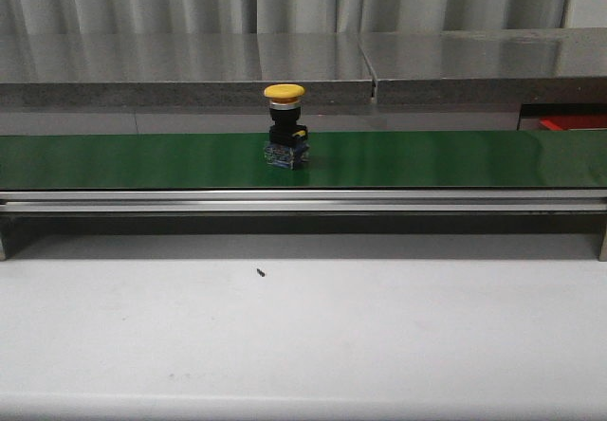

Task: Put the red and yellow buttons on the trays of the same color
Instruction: 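Carry the red button into the red tray with the right gripper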

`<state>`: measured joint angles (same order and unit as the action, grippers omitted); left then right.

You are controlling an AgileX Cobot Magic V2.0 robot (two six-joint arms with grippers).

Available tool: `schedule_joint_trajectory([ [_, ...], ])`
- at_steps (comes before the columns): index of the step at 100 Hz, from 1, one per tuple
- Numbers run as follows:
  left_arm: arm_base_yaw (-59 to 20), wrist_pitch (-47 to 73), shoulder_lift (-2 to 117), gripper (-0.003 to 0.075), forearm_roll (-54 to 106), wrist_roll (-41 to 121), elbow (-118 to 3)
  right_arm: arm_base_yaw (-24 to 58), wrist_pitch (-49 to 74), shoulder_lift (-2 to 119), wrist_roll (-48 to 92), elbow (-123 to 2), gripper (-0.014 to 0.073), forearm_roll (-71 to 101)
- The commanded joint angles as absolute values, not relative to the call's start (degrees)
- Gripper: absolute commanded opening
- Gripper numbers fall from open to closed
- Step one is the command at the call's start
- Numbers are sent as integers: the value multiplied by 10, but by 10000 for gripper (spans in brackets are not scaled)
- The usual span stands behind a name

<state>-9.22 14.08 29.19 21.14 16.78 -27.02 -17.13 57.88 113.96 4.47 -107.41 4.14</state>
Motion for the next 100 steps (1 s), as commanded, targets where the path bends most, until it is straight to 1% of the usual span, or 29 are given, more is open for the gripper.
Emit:
schedule_joint_trajectory([
  [1, -97, 99, 293, -19, 220, 168, -286, -199, 572, 1148, 51, -1130, 120, 40],
  [13, -97, 99, 293, -19, 220, 168, -286, -217, 577, 1198, 51, -1172, 120, 52],
  [37, -97, 99, 293, -19, 220, 168, -286, -219, 577, 1276, 51, -1218, 120, 72],
  [71, -97, 99, 293, -19, 220, 168, -286, -219, 574, 1308, 51, -1220, 129, 80],
  [78, -97, 99, 293, -19, 220, 168, -286, -219, 574, 1308, 51, -1222, 197, 80],
  [85, -97, 99, 293, -19, 220, 168, -286, -219, 581, 1308, 53, -1229, 337, 80],
  [88, -97, 99, 293, -19, 220, 168, -286, -219, 583, 1308, 56, -1232, 422, 80],
  [90, -97, 99, 293, -19, 220, 168, -286, -219, 585, 1307, 57, -1236, 471, 79],
  [92, -97, 99, 293, -19, 220, 168, -286, -219, 589, 1307, 57, -1241, 502, 78],
  [94, -97, 99, 293, -19, 220, 168, -286, -219, 595, 1307, 57, -1247, 558, 76],
  [100, -97, 99, 293, -19, 220, 168, -286, -219, 605, 1307, 57, -1266, 640, 71],
])
